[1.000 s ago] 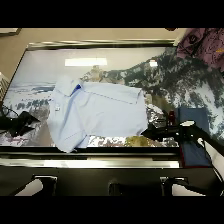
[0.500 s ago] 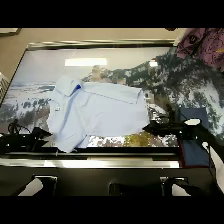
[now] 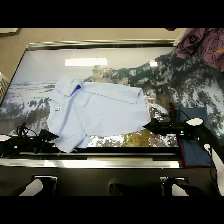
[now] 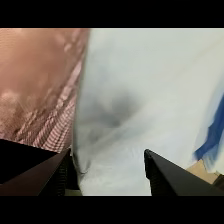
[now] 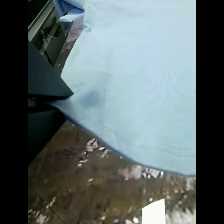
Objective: Fold the clothes and pants, and hang the long-sleeved shirts on hangers.
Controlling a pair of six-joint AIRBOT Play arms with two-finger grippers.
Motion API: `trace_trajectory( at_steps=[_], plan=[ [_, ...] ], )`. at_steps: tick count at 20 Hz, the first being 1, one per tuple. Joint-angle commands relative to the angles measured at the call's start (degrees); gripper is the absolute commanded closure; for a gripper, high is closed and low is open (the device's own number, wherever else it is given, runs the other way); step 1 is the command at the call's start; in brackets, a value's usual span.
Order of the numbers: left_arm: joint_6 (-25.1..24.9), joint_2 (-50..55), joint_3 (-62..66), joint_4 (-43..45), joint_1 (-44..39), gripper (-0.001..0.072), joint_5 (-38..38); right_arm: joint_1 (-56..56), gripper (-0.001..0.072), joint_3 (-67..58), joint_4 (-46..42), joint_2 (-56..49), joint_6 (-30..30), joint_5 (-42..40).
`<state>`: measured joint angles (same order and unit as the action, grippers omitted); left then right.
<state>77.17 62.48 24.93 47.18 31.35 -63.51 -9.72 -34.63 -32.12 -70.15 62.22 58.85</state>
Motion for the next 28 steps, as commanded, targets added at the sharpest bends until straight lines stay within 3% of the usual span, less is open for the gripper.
trace_trajectory(
  at_steps=[1,6,7,9,15,18,22,26,28],
  plan=[
    [2.3,0.3,-0.3,-0.3,-2.7,0.0173,3.6,0.0,0.068,0.0,0.0,0.1,1.1,0.8],
    [3.3,2.9,-0.2,-0.3,-7.6,0.0188,4.5,0.0,0.068,-0.1,0.0,0.6,1.4,1.4],
    [3.9,2.9,-0.2,-0.4,-8.0,0.0304,4.9,0.0,0.068,-0.1,0.0,1.0,1.5,1.3],
    [3.8,2.9,-0.2,-2.0,-7.9,0.0694,4.9,0.0,0.068,-0.1,0.0,2.2,1.6,0.9],
    [3.9,2.8,10.6,-4.7,-8.0,0.0693,2.4,0.6,0.0682,-6.7,-0.7,5.8,5.0,0.3],
    [5.5,2.8,26.8,-3.9,-8.0,0.0694,0.2,4.8,0.0682,-18.5,-9.9,5.8,11.2,-0.6],
    [7.8,2.8,55.3,4.4,-8.0,0.0694,-5.0,6.7,0.0681,-41.4,-27.5,5.8,23.3,2.5],
    [9.6,0.0,81.0,17.1,-8.0,0.0693,-10.8,6.7,0.0681,-65.3,-35.4,7.1,24.4,13.1],
    [12.4,-3.9,87.4,23.6,-8.0,0.0693,-10.9,6.7,0.0681,-72.3,-36.5,10.3,24.5,17.1]
  ],
)
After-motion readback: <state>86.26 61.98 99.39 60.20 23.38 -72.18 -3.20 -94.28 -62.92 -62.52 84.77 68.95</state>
